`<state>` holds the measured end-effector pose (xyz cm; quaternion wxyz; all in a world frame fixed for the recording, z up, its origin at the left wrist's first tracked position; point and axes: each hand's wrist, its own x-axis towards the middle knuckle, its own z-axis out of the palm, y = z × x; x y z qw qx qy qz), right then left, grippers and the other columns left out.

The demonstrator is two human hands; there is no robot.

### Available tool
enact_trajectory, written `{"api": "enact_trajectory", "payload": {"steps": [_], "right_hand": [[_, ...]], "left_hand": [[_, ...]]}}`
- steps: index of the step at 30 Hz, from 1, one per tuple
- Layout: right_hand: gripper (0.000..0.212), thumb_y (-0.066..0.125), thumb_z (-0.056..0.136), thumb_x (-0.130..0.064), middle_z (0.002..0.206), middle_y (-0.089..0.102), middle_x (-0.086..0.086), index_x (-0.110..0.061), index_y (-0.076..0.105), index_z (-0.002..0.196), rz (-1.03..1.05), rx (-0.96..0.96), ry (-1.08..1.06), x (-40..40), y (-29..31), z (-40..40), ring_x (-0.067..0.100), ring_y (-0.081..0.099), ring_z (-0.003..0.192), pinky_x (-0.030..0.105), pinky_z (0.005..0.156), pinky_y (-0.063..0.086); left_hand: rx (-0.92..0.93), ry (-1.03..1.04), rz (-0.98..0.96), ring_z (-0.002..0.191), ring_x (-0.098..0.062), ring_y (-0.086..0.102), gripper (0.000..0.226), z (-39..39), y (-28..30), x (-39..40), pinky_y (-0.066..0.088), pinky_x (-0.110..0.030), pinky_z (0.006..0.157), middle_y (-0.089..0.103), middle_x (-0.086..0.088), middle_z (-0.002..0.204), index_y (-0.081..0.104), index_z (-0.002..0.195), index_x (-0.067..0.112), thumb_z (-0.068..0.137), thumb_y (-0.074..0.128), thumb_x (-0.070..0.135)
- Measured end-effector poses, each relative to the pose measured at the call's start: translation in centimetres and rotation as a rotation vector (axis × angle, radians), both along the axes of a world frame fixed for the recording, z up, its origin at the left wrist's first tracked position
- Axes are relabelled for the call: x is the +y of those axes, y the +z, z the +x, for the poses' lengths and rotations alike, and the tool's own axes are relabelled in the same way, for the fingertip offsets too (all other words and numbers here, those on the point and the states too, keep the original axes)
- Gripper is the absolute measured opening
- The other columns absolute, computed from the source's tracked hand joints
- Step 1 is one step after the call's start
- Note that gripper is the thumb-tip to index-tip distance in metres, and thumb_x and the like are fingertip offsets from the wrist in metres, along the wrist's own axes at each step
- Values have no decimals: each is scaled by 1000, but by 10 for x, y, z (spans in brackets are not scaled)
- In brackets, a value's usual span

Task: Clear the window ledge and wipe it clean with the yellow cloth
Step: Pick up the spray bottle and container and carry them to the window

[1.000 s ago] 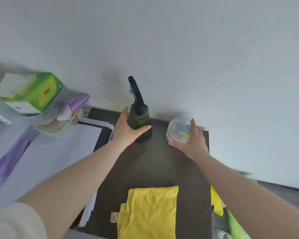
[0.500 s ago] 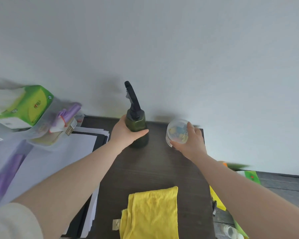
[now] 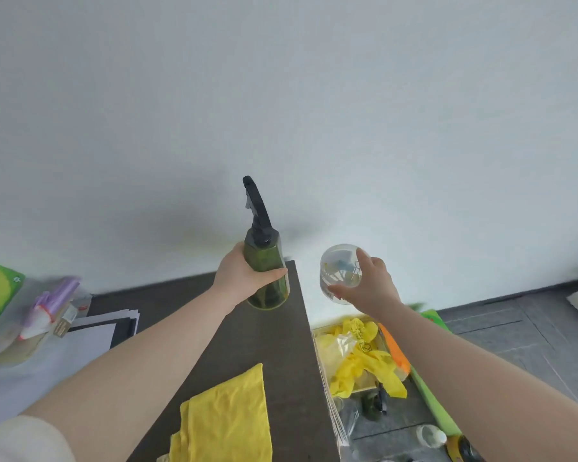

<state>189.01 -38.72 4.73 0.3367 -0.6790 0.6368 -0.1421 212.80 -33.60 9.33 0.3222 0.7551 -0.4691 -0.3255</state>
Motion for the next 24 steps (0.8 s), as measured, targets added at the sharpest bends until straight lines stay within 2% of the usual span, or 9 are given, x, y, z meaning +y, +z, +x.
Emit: {"api": "enact_trajectory", "payload": {"steps": [8,13,18,24], "right_hand": [[96,75,72,-51,140,38,8,-23,22,147,-36,-28,-183,41,24,-206,28,44,127,39,98,43],[91,76,71,-49,136,40,9,-22,28,143,-43,-31,-323,81,36,-357,30,45,124,39,94,45],[90,76,69,-51,132,41,8,-27,29,142,-41,-30,-520,124,44,-498,31,46,119,41,91,49],[89,76,66,-51,129,41,7,-30,31,140,-12,-37,-808,187,44,-644,30,47,116,43,85,53]], "left_hand": [[-84,-184,-8,97,-18,62,68,-187,37,-3,54,-38,85,64,8,106,53,115,27,58,86,47],[-104,-321,-39,96,-18,61,68,-334,53,2,53,-36,82,64,8,105,55,115,26,59,86,46],[-57,-490,-42,96,-17,61,65,-480,57,7,52,-34,82,64,8,105,56,113,27,59,87,45],[-102,-771,-23,95,-19,61,64,-648,54,5,52,-36,86,65,5,104,58,111,23,58,87,45]]}}
